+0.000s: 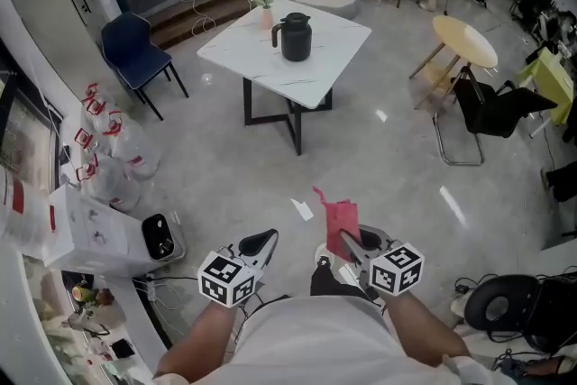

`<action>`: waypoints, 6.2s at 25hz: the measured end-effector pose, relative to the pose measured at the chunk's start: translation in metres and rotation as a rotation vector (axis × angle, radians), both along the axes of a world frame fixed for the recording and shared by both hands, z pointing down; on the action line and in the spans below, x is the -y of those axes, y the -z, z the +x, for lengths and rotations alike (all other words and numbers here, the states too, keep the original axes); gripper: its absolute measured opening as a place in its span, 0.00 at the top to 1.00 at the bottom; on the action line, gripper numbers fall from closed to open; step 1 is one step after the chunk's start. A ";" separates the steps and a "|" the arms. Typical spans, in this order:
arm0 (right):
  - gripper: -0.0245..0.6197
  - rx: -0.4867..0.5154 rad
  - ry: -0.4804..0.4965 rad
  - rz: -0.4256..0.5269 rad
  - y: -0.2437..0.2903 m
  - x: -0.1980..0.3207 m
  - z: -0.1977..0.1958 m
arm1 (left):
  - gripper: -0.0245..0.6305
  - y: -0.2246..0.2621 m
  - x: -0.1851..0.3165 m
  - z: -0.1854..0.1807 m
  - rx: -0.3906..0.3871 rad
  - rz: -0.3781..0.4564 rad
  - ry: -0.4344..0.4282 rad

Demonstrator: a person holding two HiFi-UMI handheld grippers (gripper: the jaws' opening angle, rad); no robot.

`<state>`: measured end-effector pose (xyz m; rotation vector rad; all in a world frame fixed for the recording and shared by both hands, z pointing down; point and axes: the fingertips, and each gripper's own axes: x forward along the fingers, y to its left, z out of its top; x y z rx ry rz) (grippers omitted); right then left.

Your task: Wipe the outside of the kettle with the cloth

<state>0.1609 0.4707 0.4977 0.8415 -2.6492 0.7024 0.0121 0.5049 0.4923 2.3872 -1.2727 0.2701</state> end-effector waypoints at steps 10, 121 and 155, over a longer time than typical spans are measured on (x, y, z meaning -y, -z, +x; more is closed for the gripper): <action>0.86 0.055 0.039 0.067 0.037 0.135 0.001 | 0.95 0.041 0.139 0.018 0.014 0.091 0.019; 0.85 -0.018 0.175 0.109 0.076 0.773 -0.240 | 0.71 -0.058 0.774 -0.200 0.362 0.019 -0.128; 0.86 -0.523 0.345 0.535 0.020 0.824 -0.275 | 0.80 -0.090 0.788 -0.148 0.468 -0.092 -0.306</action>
